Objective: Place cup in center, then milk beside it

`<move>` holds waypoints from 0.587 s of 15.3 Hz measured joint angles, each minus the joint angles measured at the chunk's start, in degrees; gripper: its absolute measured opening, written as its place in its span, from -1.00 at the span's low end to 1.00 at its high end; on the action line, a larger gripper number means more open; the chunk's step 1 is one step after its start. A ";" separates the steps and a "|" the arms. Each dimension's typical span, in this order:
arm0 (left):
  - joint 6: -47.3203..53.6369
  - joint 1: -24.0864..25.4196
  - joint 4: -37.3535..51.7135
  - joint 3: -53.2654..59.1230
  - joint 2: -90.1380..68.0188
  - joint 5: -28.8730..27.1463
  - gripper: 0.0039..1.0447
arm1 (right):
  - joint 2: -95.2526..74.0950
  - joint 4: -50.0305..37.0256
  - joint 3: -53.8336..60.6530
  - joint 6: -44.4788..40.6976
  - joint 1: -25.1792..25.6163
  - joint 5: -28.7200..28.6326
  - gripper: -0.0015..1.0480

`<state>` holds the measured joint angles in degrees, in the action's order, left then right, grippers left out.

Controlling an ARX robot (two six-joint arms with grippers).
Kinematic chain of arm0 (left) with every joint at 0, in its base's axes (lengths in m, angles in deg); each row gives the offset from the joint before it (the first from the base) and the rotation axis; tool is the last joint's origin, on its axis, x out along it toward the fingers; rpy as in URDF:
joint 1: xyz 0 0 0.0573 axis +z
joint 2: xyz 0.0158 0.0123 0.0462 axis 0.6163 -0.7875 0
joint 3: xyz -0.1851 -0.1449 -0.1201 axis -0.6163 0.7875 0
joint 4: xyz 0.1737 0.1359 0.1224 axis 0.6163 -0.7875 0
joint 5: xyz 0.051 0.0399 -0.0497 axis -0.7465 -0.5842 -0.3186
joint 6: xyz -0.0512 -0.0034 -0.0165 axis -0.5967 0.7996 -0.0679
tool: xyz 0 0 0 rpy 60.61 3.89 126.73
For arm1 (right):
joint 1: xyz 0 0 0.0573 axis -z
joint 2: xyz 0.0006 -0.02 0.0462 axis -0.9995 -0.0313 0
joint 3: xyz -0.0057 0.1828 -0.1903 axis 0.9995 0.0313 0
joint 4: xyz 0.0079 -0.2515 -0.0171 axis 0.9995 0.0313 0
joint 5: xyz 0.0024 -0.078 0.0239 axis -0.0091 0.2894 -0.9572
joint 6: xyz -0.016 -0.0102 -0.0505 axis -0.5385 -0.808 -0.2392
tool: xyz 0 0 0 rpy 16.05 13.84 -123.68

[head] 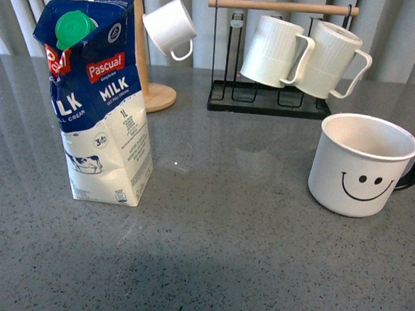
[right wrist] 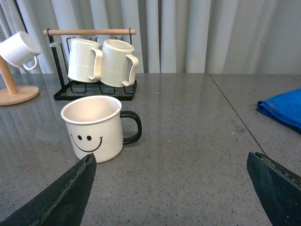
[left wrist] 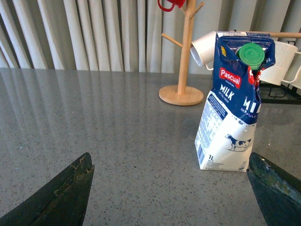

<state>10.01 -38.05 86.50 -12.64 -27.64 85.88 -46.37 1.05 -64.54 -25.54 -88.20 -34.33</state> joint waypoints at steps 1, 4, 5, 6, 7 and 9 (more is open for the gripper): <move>0.00 0.00 0.00 0.00 0.00 0.00 0.88 | -0.02 0.00 0.00 0.00 0.00 0.00 0.87; 0.00 0.00 0.00 0.00 0.00 0.00 0.88 | 0.00 0.00 0.00 0.00 0.00 0.00 0.87; 0.00 0.00 0.00 0.00 -0.02 0.00 0.88 | 0.00 0.00 0.00 0.00 0.00 0.02 0.87; 0.00 0.00 0.00 0.00 0.00 0.00 0.88 | 0.00 0.00 0.00 0.00 0.00 0.02 0.87; 0.00 0.00 0.00 0.00 0.00 0.00 0.88 | 0.00 0.00 0.00 0.00 0.00 0.00 0.87; 0.00 0.00 0.00 0.00 0.00 0.00 0.88 | -0.02 0.00 0.00 0.00 0.00 0.00 0.87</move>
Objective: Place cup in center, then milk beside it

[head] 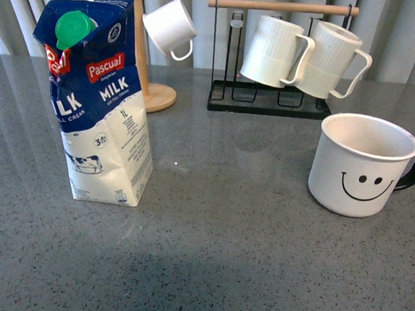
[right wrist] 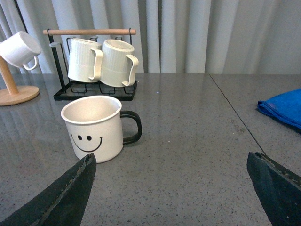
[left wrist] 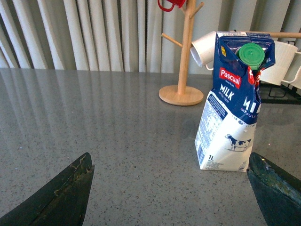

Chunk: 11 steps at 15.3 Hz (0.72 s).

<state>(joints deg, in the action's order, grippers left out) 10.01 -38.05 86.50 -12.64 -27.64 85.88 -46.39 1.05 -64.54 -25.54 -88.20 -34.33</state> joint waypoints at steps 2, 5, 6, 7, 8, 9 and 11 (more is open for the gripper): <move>0.00 0.00 0.00 0.00 -0.02 0.00 0.88 | 0.02 0.00 0.00 0.00 0.00 0.00 0.87; 0.00 0.00 0.00 0.00 0.00 0.00 0.88 | 0.02 0.00 0.00 0.00 0.00 0.00 0.87; 0.00 0.00 0.00 0.00 -0.02 0.00 0.88 | 0.02 0.00 0.00 0.00 0.00 0.00 0.87; 0.00 0.00 0.00 0.00 -0.02 -0.02 0.88 | 0.02 0.00 0.00 0.00 0.00 0.02 0.87; 0.00 0.00 0.00 0.00 0.00 0.00 0.88 | 0.02 0.00 0.00 0.00 0.00 0.00 0.87; 0.00 0.00 0.00 0.00 0.00 0.00 0.88 | 0.02 0.00 0.00 0.00 0.00 0.00 0.87; 0.00 0.00 0.00 0.00 0.00 0.00 0.88 | 0.00 0.00 0.00 0.00 0.00 0.00 0.87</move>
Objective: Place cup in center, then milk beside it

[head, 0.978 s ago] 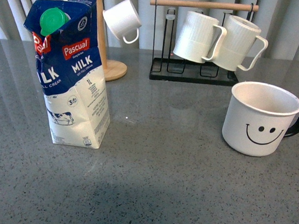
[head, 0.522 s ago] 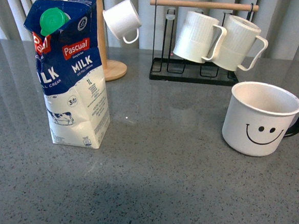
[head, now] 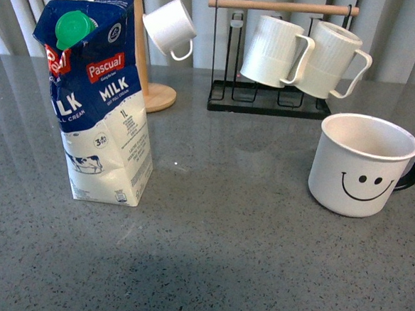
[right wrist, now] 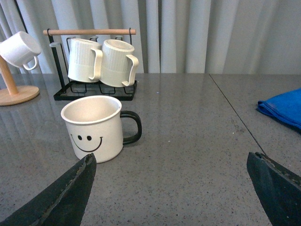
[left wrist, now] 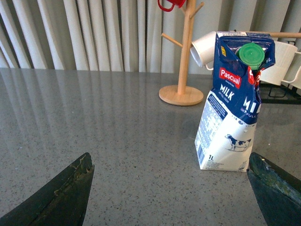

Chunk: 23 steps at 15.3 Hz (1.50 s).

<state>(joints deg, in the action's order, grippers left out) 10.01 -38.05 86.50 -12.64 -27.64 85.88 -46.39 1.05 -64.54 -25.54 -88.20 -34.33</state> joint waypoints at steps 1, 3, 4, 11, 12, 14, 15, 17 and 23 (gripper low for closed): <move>0.00 0.00 0.00 0.00 -0.02 0.00 0.88 | 0.00 0.00 0.00 0.00 0.00 0.00 0.87; 0.00 0.00 0.00 0.00 0.00 0.00 0.88 | -1.81 -0.72 -0.42 9.46 -3.69 4.11 0.87; 0.00 0.00 0.00 0.00 0.00 -0.02 0.88 | -3.61 -1.70 -1.51 12.09 -5.01 4.44 0.87; 0.00 0.00 0.00 0.00 0.00 -0.02 0.88 | -48.50 -20.92 -30.60 5.70 -2.03 -6.80 0.87; 0.00 0.00 0.00 0.00 0.00 0.00 0.88 | -56.11 -18.78 -35.93 1.51 -3.32 -7.34 0.87; 0.00 0.00 0.00 0.00 0.00 -0.02 0.88 | -70.53 -9.38 -47.15 -6.51 -4.81 -9.09 0.87; 0.00 0.00 0.00 0.00 0.00 -0.02 0.88 | -76.52 -4.76 -52.13 -9.09 -4.92 -8.90 0.87; 0.00 0.00 0.00 0.00 0.00 0.00 0.88 | -85.26 2.32 -59.60 -11.74 -4.87 -8.04 0.87; 0.00 0.00 0.00 0.00 0.00 0.00 0.88 | -91.23 10.21 -64.74 -13.88 -4.81 -9.27 0.87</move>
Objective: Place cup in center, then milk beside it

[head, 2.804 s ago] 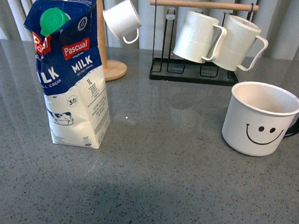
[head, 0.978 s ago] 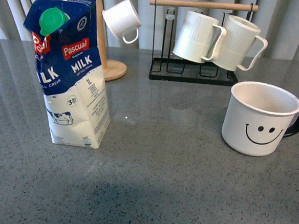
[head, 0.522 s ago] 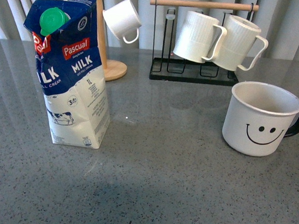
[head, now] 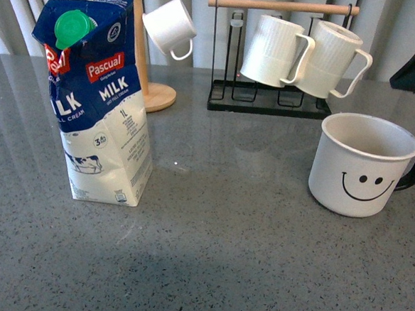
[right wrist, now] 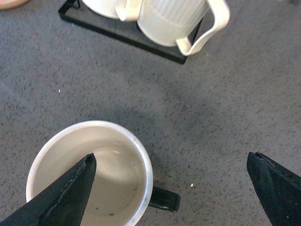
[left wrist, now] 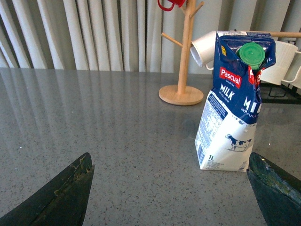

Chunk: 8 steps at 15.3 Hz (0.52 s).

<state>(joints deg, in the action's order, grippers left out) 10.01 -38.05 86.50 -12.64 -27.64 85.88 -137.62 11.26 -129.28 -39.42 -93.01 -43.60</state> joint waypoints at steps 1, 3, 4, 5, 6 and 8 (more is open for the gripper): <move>0.00 0.00 0.00 0.00 -0.02 -0.02 0.88 | -0.59 0.92 -0.59 -0.31 0.00 -0.15 0.87; -0.02 0.00 0.00 0.00 -0.02 -0.02 0.88 | -7.26 8.13 -6.95 -3.06 1.14 -3.23 0.87; 0.00 0.00 0.00 0.00 0.00 -0.02 0.88 | -11.43 9.86 -9.42 -7.39 1.42 -3.85 0.87; 0.00 0.00 0.00 0.00 -0.02 0.00 0.88 | -12.35 10.38 -9.42 -8.55 1.36 -4.24 0.87; 0.00 0.00 0.00 0.00 -0.02 0.00 0.88 | -13.07 9.77 -9.42 -8.96 1.36 -4.22 0.87; 0.00 0.00 0.00 0.00 0.00 0.00 0.88 | -13.49 9.49 -9.44 -9.31 1.25 -4.04 0.87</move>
<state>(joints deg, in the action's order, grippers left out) 10.01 -38.05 86.50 -12.64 -27.64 85.88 -151.11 20.74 -138.73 -48.73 -91.76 -47.64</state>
